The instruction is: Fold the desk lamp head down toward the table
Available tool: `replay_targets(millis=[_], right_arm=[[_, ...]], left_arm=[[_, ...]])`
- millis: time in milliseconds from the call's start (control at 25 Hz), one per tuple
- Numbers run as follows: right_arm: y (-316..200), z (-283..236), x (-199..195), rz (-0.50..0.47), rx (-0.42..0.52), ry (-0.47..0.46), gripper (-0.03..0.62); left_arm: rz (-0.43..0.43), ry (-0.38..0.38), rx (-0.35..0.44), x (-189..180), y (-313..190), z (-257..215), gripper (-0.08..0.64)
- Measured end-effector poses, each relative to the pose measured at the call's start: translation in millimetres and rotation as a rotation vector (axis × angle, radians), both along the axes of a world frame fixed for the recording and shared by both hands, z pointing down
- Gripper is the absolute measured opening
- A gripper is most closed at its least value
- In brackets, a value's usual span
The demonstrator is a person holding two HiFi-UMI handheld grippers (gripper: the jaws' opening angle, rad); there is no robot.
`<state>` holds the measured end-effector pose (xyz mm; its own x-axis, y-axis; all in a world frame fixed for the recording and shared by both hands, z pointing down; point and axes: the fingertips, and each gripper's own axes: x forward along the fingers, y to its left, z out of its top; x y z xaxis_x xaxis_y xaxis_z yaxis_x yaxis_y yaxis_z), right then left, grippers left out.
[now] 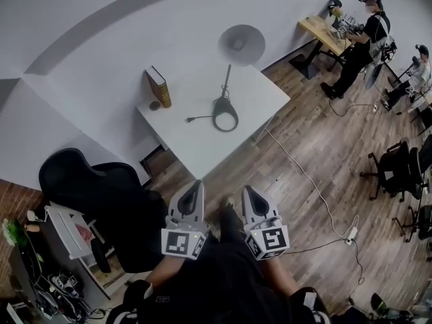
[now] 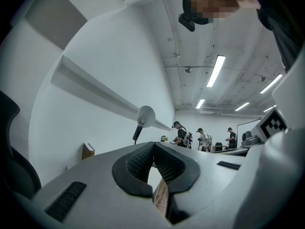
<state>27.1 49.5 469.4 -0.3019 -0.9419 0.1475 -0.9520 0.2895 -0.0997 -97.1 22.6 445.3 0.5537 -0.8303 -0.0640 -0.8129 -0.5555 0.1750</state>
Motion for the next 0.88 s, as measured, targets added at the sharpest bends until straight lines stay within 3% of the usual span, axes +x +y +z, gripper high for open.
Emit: replay_targets(millis=[440, 880], right_arm=[[-78.3, -6.5, 11.8, 0.003, 0.029, -0.002, 0.014], [-172.4, -32.5, 41.6, 0.009, 0.073, -0.007, 0.014]], left_arm=[[-0.019, 0.003, 0.019, 5.0, -67.8, -6.4, 0.026], [-0.015, 0.023, 0.05, 34.1, -159.3, -34.3, 0.026]])
